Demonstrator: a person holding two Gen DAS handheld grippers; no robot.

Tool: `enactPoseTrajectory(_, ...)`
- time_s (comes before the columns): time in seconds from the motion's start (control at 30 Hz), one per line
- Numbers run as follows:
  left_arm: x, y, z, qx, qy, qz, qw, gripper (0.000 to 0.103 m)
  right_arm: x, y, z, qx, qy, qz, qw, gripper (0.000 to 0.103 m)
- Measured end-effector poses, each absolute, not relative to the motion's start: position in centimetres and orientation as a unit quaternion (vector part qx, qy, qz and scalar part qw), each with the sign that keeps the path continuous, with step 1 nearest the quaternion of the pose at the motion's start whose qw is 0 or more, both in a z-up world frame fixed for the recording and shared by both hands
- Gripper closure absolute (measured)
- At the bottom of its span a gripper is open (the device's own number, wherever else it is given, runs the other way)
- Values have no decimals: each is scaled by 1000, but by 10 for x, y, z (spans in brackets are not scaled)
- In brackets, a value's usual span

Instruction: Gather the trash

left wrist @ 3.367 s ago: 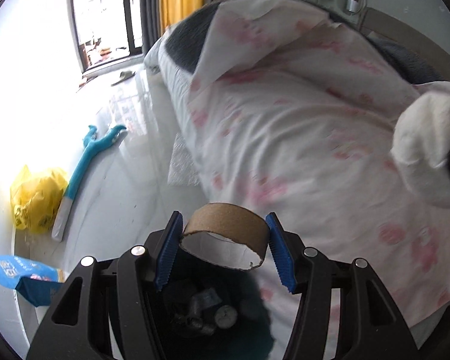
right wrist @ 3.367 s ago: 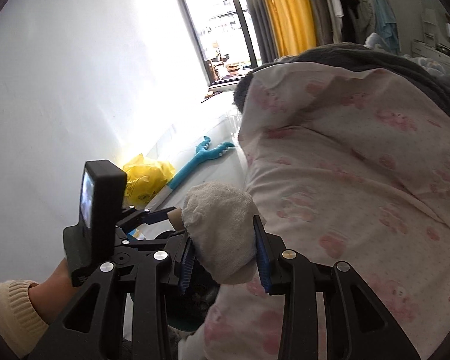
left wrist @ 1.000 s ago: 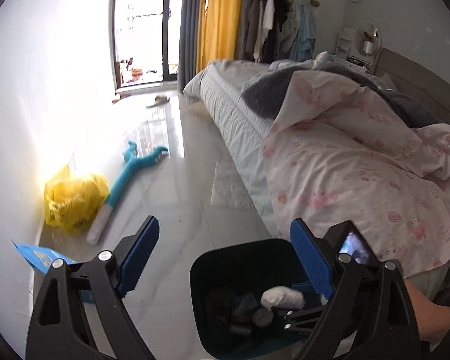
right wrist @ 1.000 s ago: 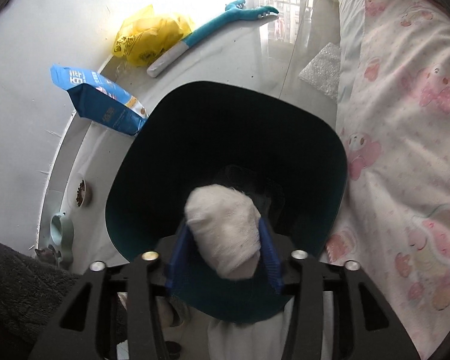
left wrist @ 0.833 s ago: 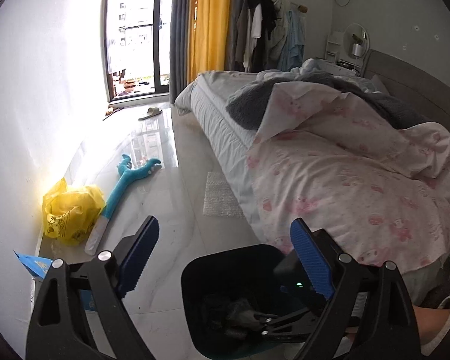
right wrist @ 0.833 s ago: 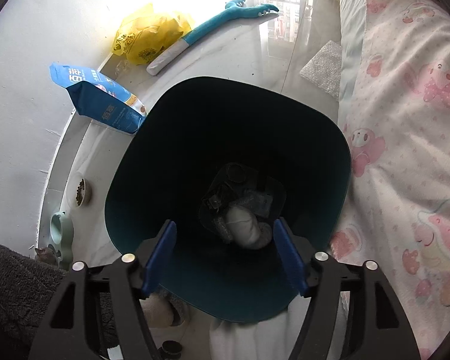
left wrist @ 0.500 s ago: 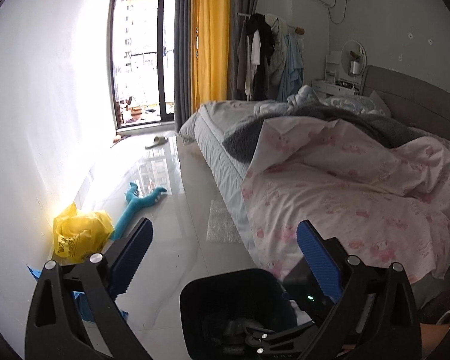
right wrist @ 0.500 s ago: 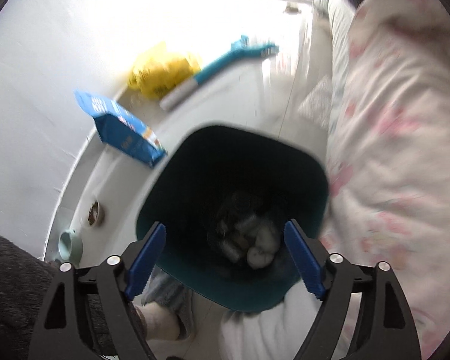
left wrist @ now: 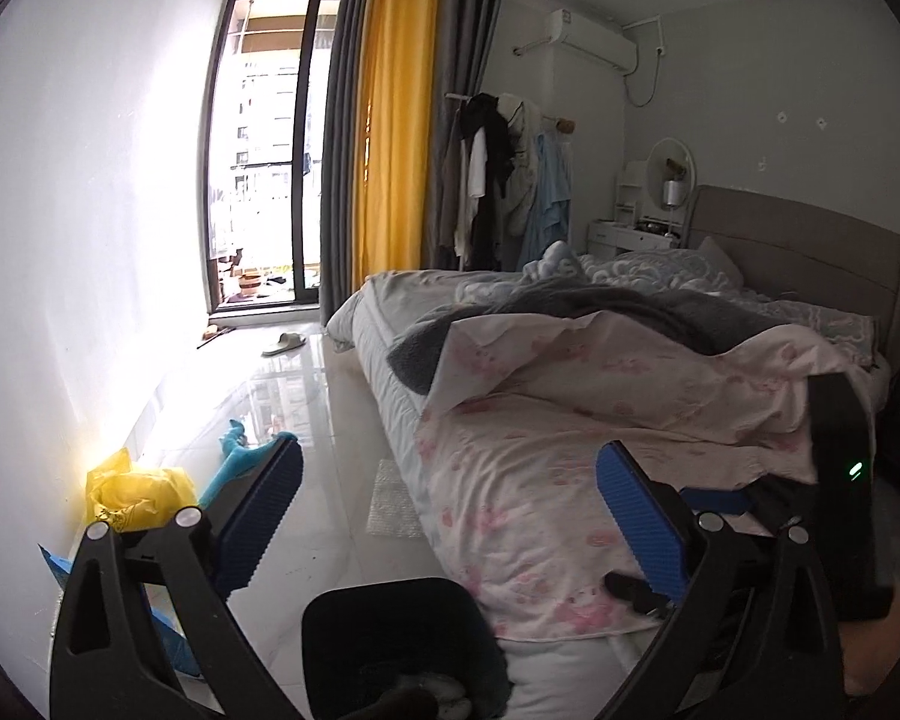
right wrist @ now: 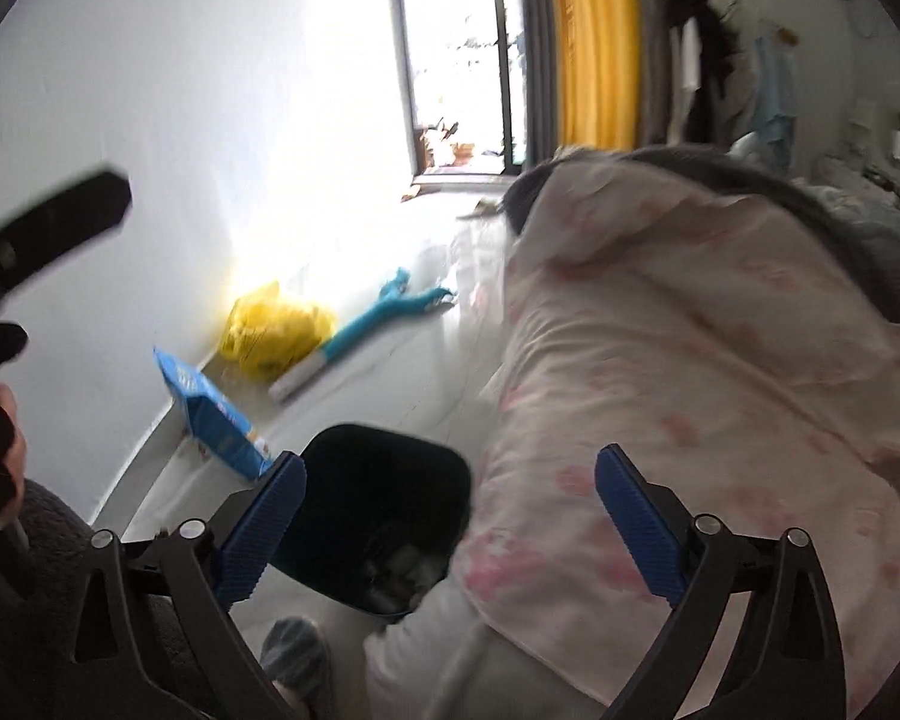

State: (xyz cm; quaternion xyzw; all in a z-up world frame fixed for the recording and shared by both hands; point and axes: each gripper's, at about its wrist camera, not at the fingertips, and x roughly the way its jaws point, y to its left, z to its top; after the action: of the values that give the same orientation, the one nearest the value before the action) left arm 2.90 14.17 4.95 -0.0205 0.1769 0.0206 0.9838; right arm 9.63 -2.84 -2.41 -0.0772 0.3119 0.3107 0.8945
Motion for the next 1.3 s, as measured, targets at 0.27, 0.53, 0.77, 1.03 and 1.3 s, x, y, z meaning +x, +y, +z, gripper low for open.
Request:
enactPoseTrajectory(0.27,-7,117,58,-5,153,20,988,3,38,-120,22,-82,245,238,936,3)
enactPoseTrajectory(0.53,-31,109,47,4,169,26,985,3,-10,-187,39,-65,205,188,958,3)
enactPoseTrajectory(0.77,-48,96,33,15,154,29,988,3,-26,-227,26,-32,209,166,963,3)
enactPoseTrajectory(1.03,-49,92,31,13,153,29,988,3,-32,-251,20,10,195,174,965,3)
enactPoseTrajectory(1.3,-47,88,27,19,164,16,986,3,-34,-245,21,1,193,203,960,3)
